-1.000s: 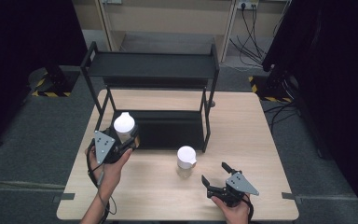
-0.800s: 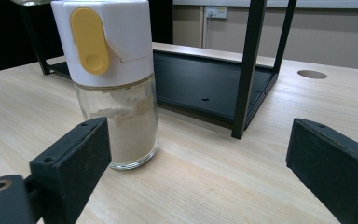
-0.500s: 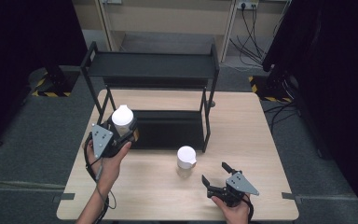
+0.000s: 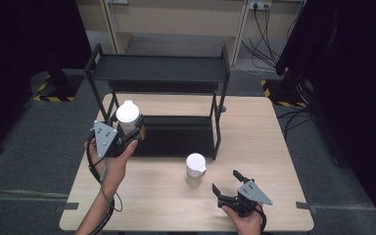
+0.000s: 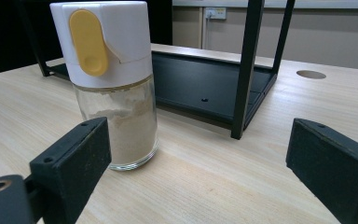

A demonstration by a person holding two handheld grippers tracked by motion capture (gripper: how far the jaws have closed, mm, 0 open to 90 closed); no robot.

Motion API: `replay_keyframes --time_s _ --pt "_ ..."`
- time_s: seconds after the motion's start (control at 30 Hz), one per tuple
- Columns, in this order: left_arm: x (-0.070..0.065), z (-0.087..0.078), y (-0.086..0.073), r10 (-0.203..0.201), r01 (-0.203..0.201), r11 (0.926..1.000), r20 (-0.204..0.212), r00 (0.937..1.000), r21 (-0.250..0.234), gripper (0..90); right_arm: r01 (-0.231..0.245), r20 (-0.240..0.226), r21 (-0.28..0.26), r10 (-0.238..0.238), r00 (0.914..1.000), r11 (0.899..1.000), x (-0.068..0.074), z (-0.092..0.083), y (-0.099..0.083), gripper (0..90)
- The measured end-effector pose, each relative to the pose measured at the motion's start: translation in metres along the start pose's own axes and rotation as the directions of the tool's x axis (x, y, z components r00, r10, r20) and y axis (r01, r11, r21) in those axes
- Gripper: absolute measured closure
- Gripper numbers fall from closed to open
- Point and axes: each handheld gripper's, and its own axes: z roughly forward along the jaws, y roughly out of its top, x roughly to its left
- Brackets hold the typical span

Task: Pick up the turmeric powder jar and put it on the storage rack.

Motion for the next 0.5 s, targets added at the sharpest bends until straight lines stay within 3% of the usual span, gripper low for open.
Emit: replay_keyframes --time_s 0.5 --pt "0.002 0.008 0.016 0.011 -0.012 0.9996 -0.016 0.9998 -0.025 30.8 -0.003 0.000 -0.002 0.003 1.0000 1.000 0.000 0.000 0.000 7.0"
